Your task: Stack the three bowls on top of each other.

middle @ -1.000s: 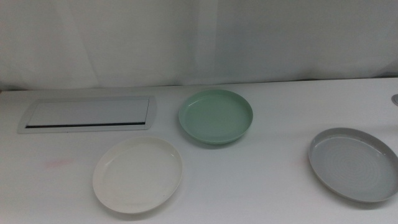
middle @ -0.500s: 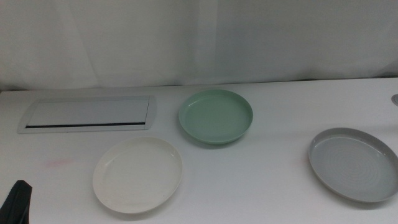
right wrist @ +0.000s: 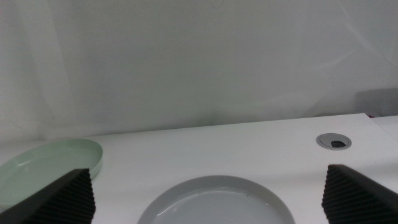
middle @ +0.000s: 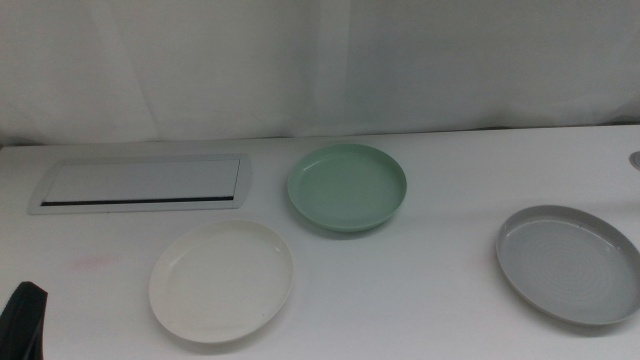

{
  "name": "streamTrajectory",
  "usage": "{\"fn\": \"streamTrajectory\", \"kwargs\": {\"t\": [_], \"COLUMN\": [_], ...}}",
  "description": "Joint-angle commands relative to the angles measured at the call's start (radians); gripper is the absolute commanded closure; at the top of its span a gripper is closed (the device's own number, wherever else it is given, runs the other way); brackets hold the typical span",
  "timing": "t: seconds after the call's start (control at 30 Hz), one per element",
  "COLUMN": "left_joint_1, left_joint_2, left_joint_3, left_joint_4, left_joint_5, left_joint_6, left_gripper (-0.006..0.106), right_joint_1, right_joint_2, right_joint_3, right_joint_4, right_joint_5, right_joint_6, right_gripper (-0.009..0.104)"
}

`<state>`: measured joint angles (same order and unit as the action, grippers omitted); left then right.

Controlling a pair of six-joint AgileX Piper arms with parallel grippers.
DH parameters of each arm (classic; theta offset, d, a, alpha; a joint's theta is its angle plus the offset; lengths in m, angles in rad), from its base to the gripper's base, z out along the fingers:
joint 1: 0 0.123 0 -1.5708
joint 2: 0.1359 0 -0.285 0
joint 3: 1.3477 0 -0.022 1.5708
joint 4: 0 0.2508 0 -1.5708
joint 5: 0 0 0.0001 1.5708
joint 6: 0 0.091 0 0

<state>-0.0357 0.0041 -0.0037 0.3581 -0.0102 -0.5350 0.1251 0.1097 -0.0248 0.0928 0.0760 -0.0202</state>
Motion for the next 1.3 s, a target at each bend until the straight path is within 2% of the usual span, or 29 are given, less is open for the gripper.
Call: {"fn": "streamTrajectory", "kwargs": {"t": [0.0, 0.2, 0.37, 0.43, 0.53, 0.67, 0.9, 1.1, 1.27], "left_joint_1": [0.002, -0.005, -0.005, -0.005, -0.005, -0.005, -0.005, -0.005, -0.005], "left_joint_2": [-0.022, 0.022, 0.188, 0.289, 0.442, 0.605, 0.927, 1.18, 1.311], "left_joint_3": [0.034, -0.133, -0.311, -0.377, -0.467, -0.572, -0.787, -0.958, -0.995], "left_joint_4": [-0.007, -0.011, -0.127, -0.202, -0.334, -0.428, -0.451, -0.449, -0.442], "left_joint_5": [-0.016, 0.192, 0.36, 0.427, 0.527, 0.623, 0.713, 0.865, 0.886], "left_joint_6": [-0.044, -0.052, 0.009, 0.095, 0.324, 0.535, 0.596, 0.498, 0.452], "left_gripper": [0.009, 0.009, 0.009, 0.009, 0.009, 0.009, 0.009, 0.009, 0.01], "right_joint_1": [-0.006, -0.006, -0.006, -0.006, -0.006, -0.006, -0.006, -0.006, -0.006], "right_joint_2": [0.0, 0.0, 0.0, 0.0, 0.0, 0.0, 0.0, 0.0, 0.0], "right_joint_3": [0.003, 0.003, 0.003, 0.003, 0.003, 0.003, 0.003, 0.003, 0.003], "right_joint_4": [-0.003, -0.003, -0.003, -0.003, -0.003, -0.003, -0.003, -0.003, -0.003], "right_joint_5": [-0.013, -0.012, -0.014, -0.014, -0.014, -0.014, -0.014, -0.01, -0.01], "right_joint_6": [-0.006, -0.006, -0.006, -0.006, -0.006, -0.006, -0.006, -0.006, -0.006], "right_gripper": [-0.008, -0.008, -0.008, -0.008, -0.008, -0.008, -0.008, -0.008, -0.008]}}
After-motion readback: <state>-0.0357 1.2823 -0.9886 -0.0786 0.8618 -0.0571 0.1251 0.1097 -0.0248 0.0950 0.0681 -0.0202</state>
